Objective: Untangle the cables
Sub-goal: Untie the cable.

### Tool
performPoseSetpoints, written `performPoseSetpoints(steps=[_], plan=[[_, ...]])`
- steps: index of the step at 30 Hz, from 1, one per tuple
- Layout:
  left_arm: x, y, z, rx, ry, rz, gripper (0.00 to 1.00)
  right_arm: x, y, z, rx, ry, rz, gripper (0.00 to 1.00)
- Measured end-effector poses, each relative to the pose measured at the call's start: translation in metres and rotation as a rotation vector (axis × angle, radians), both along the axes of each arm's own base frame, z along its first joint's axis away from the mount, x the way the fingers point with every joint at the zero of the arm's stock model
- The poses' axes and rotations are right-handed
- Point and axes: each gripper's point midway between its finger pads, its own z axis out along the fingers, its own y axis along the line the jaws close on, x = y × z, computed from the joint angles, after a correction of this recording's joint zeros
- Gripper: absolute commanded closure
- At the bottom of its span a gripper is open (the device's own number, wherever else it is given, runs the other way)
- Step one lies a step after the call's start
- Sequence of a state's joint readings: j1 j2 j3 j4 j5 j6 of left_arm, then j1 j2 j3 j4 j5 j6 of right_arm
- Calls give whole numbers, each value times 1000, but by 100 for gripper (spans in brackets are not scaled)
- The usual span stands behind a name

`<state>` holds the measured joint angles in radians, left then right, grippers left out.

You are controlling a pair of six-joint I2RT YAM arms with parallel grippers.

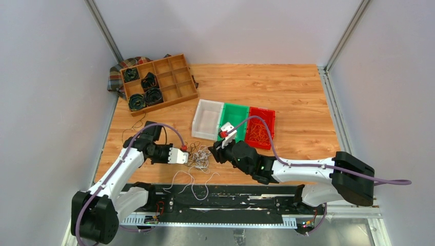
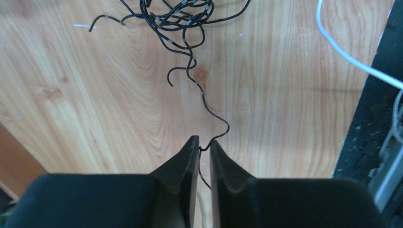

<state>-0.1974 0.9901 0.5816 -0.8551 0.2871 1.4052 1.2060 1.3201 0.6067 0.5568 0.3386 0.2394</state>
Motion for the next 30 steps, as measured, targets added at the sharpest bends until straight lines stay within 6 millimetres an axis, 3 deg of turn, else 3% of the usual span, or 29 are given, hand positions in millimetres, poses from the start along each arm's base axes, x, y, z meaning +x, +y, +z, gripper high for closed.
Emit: performPoseSetpoints(steps=[3, 7, 10, 13, 16, 18, 20, 23, 26, 30], plan=[[4, 0, 3, 1, -24, 1, 94, 0, 0, 0, 1, 0, -2, 64], [6, 3, 5, 18, -45, -3, 90, 4, -2, 0, 2, 1, -12, 63], [3, 5, 5, 28, -36, -9, 99, 7, -4, 0, 2, 1, -21, 63], [1, 5, 5, 28, -32, -12, 99, 9, -4, 1, 4, 0, -26, 62], [4, 2, 14, 4, -57, 12, 99, 9, -2, 5, 12, -3, -23, 53], [12, -2, 33, -28, -101, 37, 99, 10, 1, 10, 22, -8, -15, 46], [25, -8, 67, -72, -178, 54, 99, 11, 4, 17, 34, -16, -7, 43], [40, -18, 135, -157, -326, 66, 99, 12, 12, 31, 54, -39, 21, 40], [40, -24, 190, -230, -445, 61, 99, 14, 28, 52, 75, -81, 76, 38], [26, -32, 237, -317, -533, 40, 99, 10, 58, 79, 105, -130, 181, 35]])
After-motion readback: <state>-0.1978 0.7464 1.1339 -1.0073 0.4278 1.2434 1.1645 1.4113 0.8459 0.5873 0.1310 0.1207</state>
